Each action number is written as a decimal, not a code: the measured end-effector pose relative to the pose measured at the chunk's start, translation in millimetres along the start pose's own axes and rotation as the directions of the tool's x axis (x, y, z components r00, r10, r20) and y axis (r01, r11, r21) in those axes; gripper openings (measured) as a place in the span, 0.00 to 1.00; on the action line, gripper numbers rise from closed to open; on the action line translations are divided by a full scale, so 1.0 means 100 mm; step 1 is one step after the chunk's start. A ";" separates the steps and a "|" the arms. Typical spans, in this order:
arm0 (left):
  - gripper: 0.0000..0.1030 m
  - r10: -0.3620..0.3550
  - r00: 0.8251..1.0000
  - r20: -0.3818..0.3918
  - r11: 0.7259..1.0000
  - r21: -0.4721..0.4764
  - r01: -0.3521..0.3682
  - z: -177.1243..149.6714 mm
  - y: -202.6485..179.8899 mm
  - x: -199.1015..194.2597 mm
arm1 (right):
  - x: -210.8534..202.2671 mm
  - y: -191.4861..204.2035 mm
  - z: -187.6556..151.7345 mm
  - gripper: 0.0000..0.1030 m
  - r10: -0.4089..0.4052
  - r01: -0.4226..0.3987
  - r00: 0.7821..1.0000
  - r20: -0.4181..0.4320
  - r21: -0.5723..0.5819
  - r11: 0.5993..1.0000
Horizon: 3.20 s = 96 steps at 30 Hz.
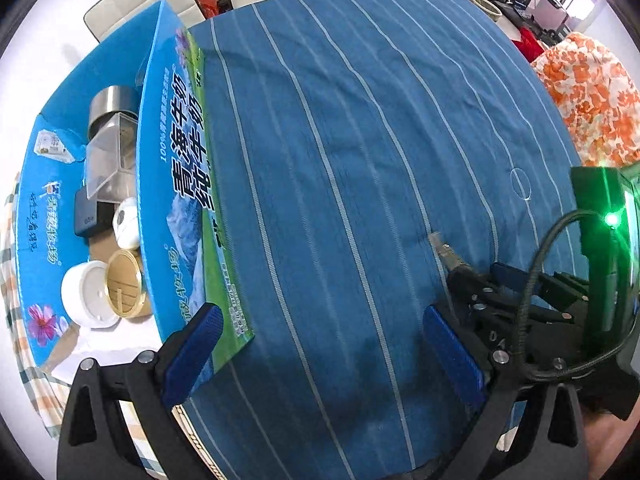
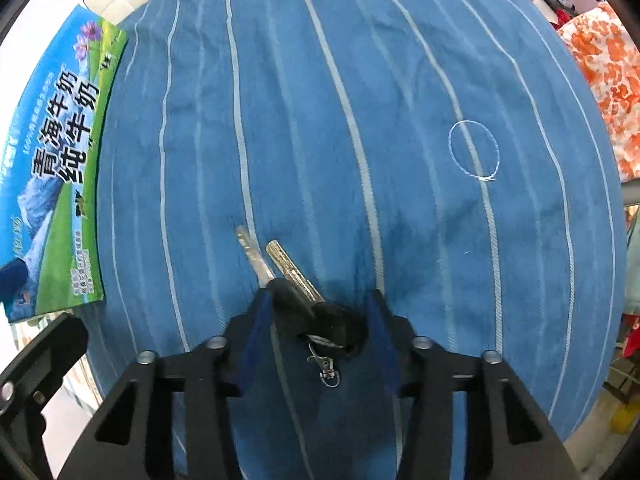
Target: Organize rigid objects
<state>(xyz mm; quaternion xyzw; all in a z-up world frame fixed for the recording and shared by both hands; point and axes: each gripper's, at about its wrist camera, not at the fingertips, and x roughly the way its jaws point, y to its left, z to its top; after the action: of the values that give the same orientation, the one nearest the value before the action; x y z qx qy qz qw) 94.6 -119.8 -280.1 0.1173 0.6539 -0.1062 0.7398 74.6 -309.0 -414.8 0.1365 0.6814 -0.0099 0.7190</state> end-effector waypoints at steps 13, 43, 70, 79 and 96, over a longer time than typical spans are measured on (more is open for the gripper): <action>1.00 -0.007 0.998 0.062 1.000 -0.020 0.008 0.05 0.13 -0.26 | -0.31 -0.31 -0.06 0.08 0.188 -0.194 0.980 0.058 0.110 0.975; 1.00 0.097 0.961 0.259 0.973 -0.229 -0.036 0.01 1.62 -1.29 | -2.02 0.59 0.15 0.08 0.566 -0.583 0.788 0.242 -0.003 0.812; 1.00 0.141 0.984 0.106 0.939 -0.331 -0.099 -0.43 2.57 -0.55 | -0.73 2.00 0.12 0.08 0.437 -0.437 0.899 -0.017 -0.008 0.899; 1.00 0.123 0.988 0.094 0.946 -0.312 -0.088 -0.44 2.53 -0.44 | -0.55 2.05 0.17 0.08 0.351 -0.352 0.936 -0.038 -0.016 0.936; 1.00 0.114 0.987 0.110 0.943 -0.326 -0.073 -0.47 2.57 -0.66 | -0.81 2.19 0.12 0.80 0.342 -0.344 0.939 -0.029 -0.066 0.937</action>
<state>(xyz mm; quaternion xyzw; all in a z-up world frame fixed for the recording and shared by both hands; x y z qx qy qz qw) 122.2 138.7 -210.7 0.0194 0.6077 0.0296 0.7934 124.4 -114.3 -294.4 0.2280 0.6533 0.1406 0.7081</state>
